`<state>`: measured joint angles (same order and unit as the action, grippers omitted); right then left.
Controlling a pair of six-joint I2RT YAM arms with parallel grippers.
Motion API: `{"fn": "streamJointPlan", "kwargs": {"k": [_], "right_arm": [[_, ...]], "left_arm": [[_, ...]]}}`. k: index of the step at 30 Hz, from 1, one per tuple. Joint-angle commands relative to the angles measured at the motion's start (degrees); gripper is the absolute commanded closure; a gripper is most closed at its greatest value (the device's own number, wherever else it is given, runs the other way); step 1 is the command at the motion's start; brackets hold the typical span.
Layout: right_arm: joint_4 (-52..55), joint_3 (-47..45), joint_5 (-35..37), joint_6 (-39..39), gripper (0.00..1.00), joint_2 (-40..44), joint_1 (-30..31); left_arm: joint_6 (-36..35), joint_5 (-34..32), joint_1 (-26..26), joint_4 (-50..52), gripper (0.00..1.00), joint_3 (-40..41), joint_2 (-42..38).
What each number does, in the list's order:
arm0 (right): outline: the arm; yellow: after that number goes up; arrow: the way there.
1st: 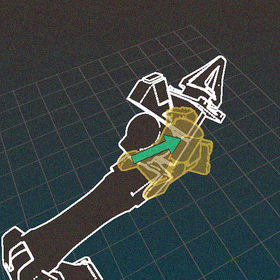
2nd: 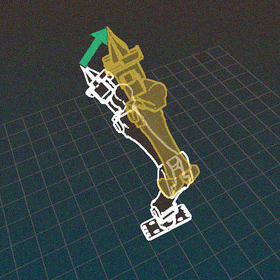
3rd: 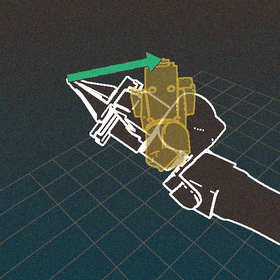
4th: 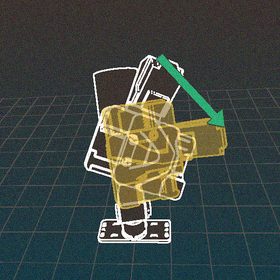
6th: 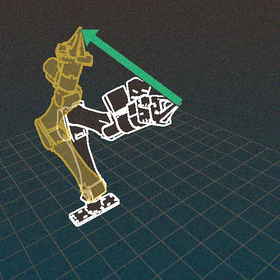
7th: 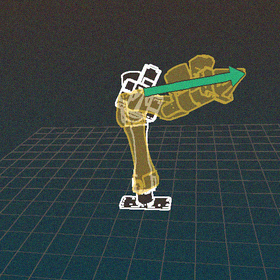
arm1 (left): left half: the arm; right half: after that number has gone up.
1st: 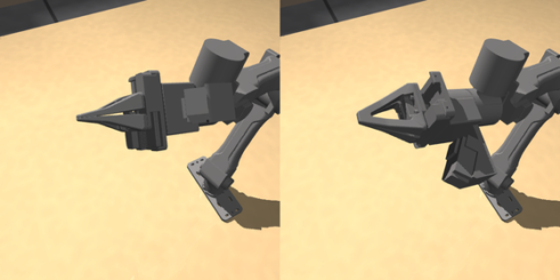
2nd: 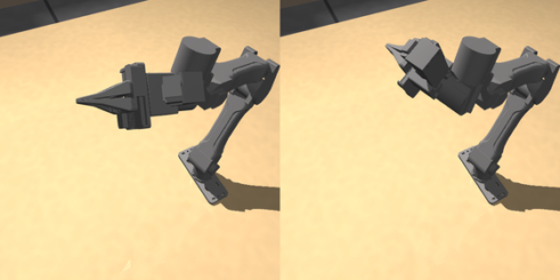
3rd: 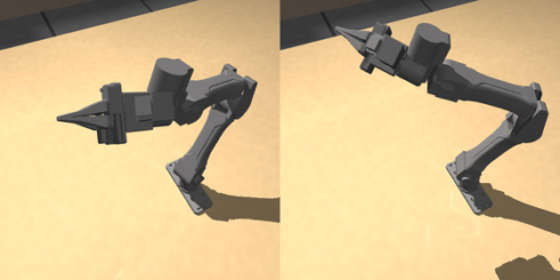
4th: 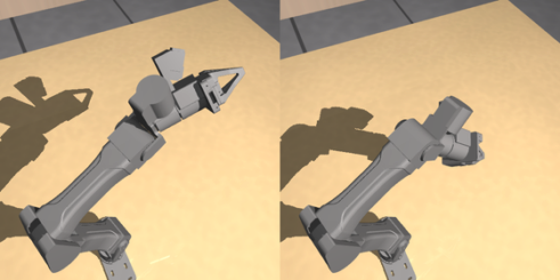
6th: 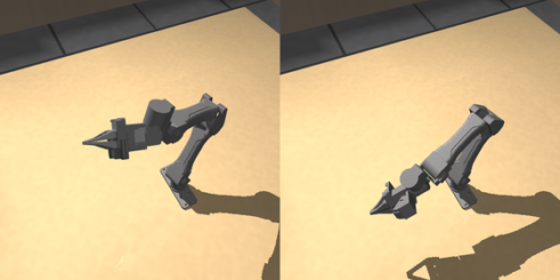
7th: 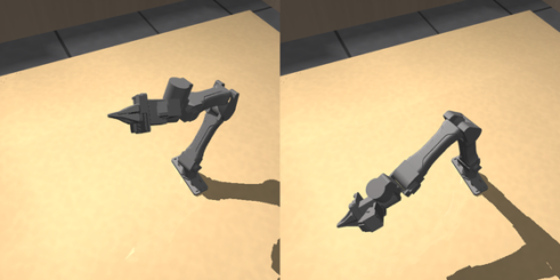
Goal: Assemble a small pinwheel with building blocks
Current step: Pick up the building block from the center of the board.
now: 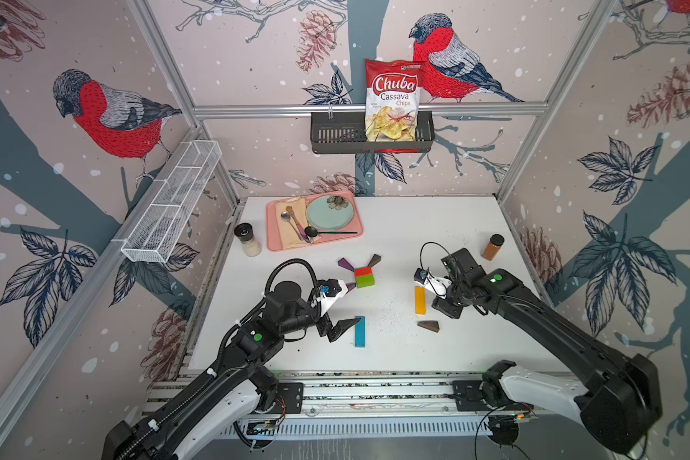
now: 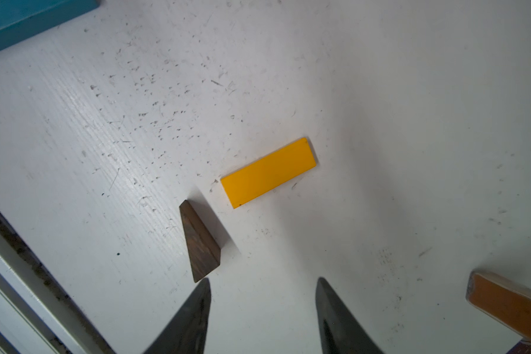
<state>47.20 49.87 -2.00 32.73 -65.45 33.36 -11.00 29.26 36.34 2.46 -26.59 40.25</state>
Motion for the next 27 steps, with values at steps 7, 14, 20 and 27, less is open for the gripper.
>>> {"fn": "streamJointPlan", "kwargs": {"k": [7, 14, 20, 27], "right_arm": [[0.39, -3.14, 2.55, -11.71, 0.47, -7.39, 6.04], [1.14, -4.62, 3.34, -13.39, 0.45, -7.42, 6.71], [1.98, -5.04, 1.87, -12.43, 0.47, -8.33, 7.05], [1.0, -6.35, 3.02, -12.22, 0.51, -8.96, 7.07]], "left_arm": [[-1.4, -1.67, 0.23, -1.8, 0.03, -0.39, -0.07], [-1.39, -1.57, 0.23, -1.85, 0.03, -0.39, 0.07], [-1.49, -1.75, 0.23, -1.58, 0.03, -0.56, 0.11], [-1.56, -1.86, 0.23, -1.32, 0.03, -0.72, 0.14]]}}
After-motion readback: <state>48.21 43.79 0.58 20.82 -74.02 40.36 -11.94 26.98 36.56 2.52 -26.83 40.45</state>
